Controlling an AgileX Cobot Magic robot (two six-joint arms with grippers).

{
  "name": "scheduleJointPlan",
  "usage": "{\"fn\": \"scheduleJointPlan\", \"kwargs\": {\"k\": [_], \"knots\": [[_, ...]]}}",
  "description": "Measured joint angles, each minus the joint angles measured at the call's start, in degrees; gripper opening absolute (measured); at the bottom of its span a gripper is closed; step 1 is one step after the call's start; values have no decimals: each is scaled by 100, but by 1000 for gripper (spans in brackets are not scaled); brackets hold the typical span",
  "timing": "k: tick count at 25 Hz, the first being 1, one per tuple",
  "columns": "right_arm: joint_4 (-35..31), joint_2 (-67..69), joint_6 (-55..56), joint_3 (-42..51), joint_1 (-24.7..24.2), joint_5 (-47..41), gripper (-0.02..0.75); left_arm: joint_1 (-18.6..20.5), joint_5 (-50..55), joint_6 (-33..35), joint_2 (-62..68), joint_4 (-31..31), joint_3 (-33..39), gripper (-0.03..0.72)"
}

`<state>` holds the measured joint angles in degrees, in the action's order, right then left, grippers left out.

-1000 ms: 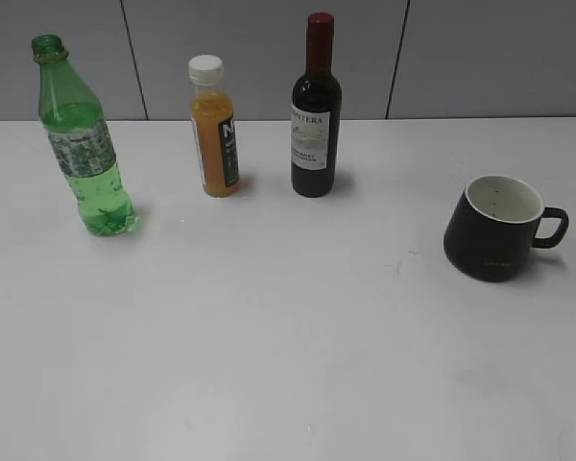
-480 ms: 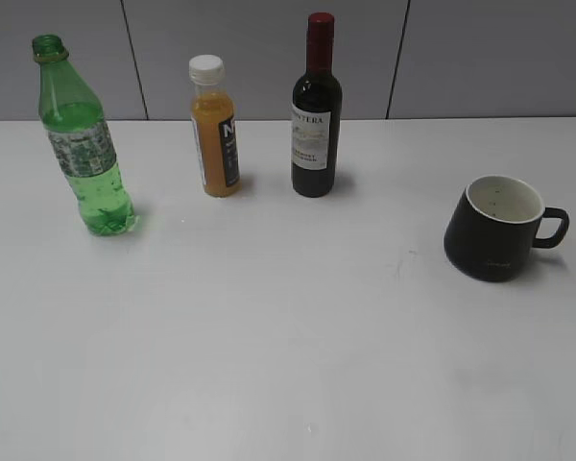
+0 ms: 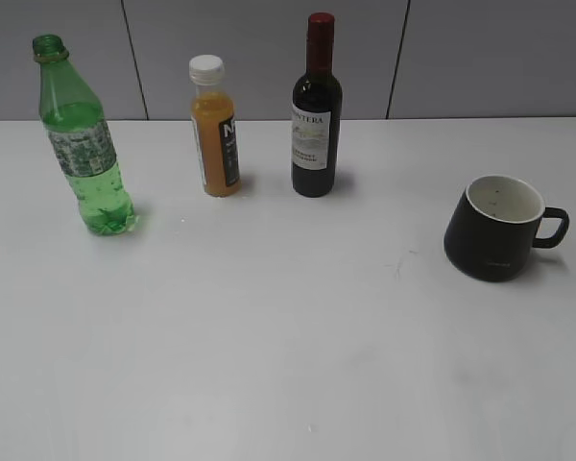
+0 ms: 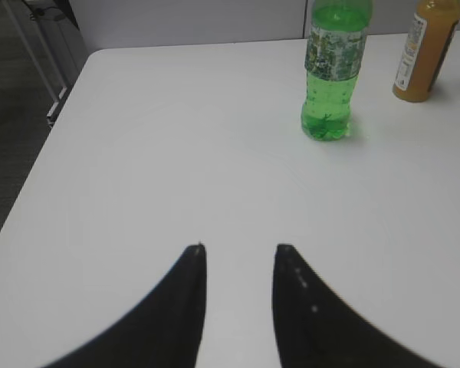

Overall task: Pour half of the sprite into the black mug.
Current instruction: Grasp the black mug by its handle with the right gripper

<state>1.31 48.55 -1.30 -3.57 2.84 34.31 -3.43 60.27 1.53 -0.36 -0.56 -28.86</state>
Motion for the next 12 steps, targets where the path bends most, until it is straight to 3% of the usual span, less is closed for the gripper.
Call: {"fn": "scheduleJointPlan", "kwargs": {"k": [7, 12], "knots": [[-91, 1664, 0, 0, 0, 1757, 593, 0, 0, 0, 0, 0, 0, 232], [-218, 2519, -237, -5, 0, 2421, 593, 0, 0, 0, 0, 0, 0, 232]]}}
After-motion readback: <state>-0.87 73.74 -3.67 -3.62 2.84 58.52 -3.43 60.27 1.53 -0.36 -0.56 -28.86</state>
